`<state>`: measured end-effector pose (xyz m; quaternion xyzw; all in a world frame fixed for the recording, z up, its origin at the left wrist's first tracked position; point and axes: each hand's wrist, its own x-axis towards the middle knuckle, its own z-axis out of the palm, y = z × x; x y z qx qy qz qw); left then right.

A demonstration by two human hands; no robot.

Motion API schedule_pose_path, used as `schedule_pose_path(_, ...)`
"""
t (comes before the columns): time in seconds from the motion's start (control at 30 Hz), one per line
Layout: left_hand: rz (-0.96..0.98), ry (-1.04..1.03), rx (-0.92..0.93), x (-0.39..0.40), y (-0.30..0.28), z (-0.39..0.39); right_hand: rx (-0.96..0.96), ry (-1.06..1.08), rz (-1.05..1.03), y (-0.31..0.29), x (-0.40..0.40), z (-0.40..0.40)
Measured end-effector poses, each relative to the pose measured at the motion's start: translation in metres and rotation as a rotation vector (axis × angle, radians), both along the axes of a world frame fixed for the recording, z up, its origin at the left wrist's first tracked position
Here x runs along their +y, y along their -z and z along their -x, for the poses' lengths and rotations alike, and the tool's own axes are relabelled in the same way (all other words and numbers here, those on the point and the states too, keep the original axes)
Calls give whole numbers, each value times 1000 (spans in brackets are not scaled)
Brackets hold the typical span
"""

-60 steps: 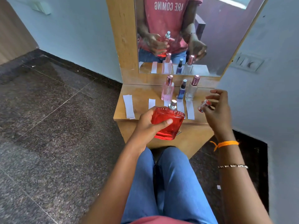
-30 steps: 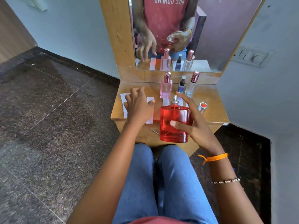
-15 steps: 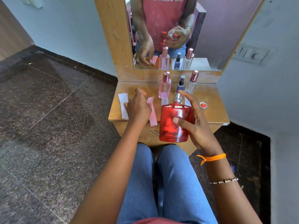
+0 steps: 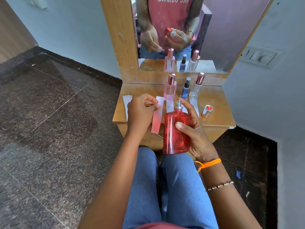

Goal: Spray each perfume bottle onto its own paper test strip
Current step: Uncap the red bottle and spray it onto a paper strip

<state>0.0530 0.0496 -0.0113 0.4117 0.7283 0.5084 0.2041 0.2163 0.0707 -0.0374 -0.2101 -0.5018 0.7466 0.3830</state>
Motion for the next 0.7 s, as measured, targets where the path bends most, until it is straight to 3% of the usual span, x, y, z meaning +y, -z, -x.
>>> schedule_pose_path(0.17, -29, 105, -157, -11, -3, -1, -265, 262, -364, -18, 1, 8)
schedule_pose_path(0.33, -50, 158, -295, -19, -6, 3, -858, 428, -903, -28, -3, 16)
schedule_pose_path(0.7, -41, 233, -482, -23, -8, -3, -1123, 517, -1135, -35, -7, 21)
